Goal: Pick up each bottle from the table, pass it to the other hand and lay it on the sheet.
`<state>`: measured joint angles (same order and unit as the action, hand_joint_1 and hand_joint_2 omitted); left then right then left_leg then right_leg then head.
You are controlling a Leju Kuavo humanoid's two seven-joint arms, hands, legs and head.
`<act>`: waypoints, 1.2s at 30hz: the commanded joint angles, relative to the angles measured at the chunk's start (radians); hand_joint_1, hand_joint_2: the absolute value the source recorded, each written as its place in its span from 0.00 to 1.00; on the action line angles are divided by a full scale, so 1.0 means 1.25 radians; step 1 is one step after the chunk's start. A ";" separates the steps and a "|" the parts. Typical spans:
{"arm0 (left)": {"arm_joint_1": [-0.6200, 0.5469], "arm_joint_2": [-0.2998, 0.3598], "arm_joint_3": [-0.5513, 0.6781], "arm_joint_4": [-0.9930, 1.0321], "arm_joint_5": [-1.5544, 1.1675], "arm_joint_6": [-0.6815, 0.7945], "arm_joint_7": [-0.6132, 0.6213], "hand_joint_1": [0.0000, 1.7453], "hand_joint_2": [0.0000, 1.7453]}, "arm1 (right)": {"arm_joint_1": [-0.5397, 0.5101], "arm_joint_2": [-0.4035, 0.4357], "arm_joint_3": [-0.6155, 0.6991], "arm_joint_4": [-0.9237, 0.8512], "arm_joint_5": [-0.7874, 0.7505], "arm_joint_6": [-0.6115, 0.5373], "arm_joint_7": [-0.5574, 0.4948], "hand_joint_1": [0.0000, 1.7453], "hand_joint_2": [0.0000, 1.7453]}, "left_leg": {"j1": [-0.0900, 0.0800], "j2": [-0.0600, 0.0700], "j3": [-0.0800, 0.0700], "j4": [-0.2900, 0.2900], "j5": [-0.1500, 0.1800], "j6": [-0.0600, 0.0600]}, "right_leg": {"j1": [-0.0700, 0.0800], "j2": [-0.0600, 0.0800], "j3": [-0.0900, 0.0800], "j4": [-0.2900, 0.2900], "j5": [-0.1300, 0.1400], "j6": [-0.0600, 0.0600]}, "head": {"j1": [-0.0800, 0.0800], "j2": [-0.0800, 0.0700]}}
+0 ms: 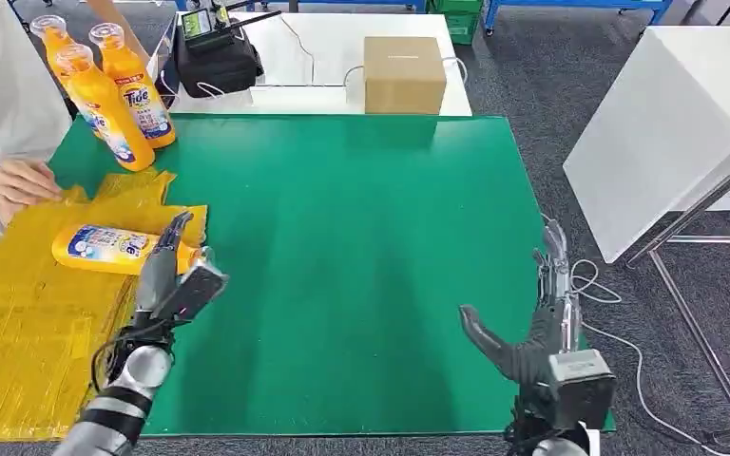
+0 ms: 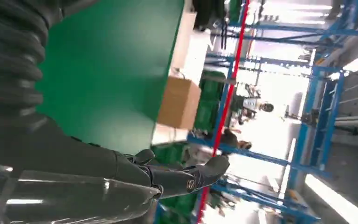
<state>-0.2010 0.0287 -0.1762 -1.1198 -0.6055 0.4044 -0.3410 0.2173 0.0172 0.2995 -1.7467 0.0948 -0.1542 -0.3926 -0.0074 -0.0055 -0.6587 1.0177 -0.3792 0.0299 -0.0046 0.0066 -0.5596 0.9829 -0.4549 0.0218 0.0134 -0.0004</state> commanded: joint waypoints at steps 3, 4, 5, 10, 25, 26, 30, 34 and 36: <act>0.225 -0.009 -0.092 -0.525 0.339 -0.151 -0.086 0.00 1.00 | 0.086 0.010 -0.108 -0.067 -0.113 0.087 -0.018 0.00 1.00 | 0.000 0.000 0.003 0.001 -0.004 -0.002 | 0.000 -0.001 0.005 0.000 -0.003 0.000 | -0.001 0.000; 0.234 -0.014 -0.103 -0.521 0.350 -0.167 -0.094 0.00 1.00 | 0.085 0.008 -0.103 -0.057 -0.111 0.096 -0.014 0.00 1.00 | 0.000 0.000 0.002 0.000 -0.003 -0.001 | 0.001 0.000 0.003 -0.001 -0.003 0.000 | -0.001 0.000; 0.238 -0.018 -0.110 -0.516 0.354 -0.172 -0.094 0.00 1.00 | 0.084 0.008 -0.101 -0.051 -0.111 0.097 -0.014 0.00 1.00 | 0.001 0.000 0.003 0.000 -0.003 -0.001 | 0.000 -0.001 0.000 -0.001 -0.004 0.002 | -0.001 0.000; 0.236 -0.034 -0.141 -0.467 0.395 -0.221 -0.078 0.00 1.00 | 0.072 0.004 -0.082 -0.026 -0.113 0.102 -0.011 0.00 1.00 | 0.001 -0.001 0.007 -0.001 -0.005 -0.002 | 0.001 -0.001 0.001 -0.002 -0.006 0.001 | 0.000 0.000; 0.207 -0.049 -0.173 -0.369 0.441 -0.268 -0.019 0.00 1.00 | 0.031 -0.004 -0.010 0.016 -0.058 0.080 0.000 0.00 1.00 | 0.001 0.000 0.010 -0.002 -0.007 -0.003 | 0.001 0.000 0.005 -0.003 -0.006 0.002 | 0.000 0.000; 0.205 -0.048 -0.176 -0.363 0.448 -0.272 -0.011 0.00 1.00 | 0.026 -0.004 -0.003 0.019 -0.055 0.072 -0.002 0.00 1.00 | 0.001 0.000 0.008 -0.002 -0.006 -0.002 | 0.001 0.000 0.002 -0.002 -0.006 0.002 | -0.001 0.000; 0.201 -0.044 -0.178 -0.352 0.452 -0.266 0.000 0.00 1.00 | 0.008 -0.001 0.023 0.028 -0.017 0.020 -0.001 0.00 1.00 | 0.001 0.000 0.009 -0.002 -0.006 -0.002 | 0.001 0.000 0.003 -0.002 -0.006 0.002 | -0.001 0.000; 0.200 -0.043 -0.175 -0.354 0.453 -0.260 0.005 0.00 1.00 | 0.009 -0.003 0.024 0.023 -0.025 0.009 -0.004 0.00 1.00 | 0.001 -0.001 0.008 -0.001 -0.006 -0.002 | 0.001 0.000 0.002 -0.002 -0.006 0.002 | 0.000 0.000; 0.201 -0.045 -0.172 -0.353 0.454 -0.254 0.010 0.00 1.00 | 0.010 -0.006 0.026 0.022 -0.029 0.006 -0.005 0.00 1.00 | 0.001 -0.001 0.008 -0.001 -0.006 -0.002 | 0.001 -0.001 0.003 -0.002 -0.006 0.002 | -0.001 0.000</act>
<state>0.0853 -0.0286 -0.3773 -1.6453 -0.0416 0.0771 -0.3445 0.2661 0.0240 0.2933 -1.7838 0.0706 -0.1316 -0.3937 -0.0059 -0.0064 -0.6531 1.0175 -0.3855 0.0291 -0.0032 0.0064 -0.5610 0.9825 -0.4616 0.0243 0.0126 -0.0004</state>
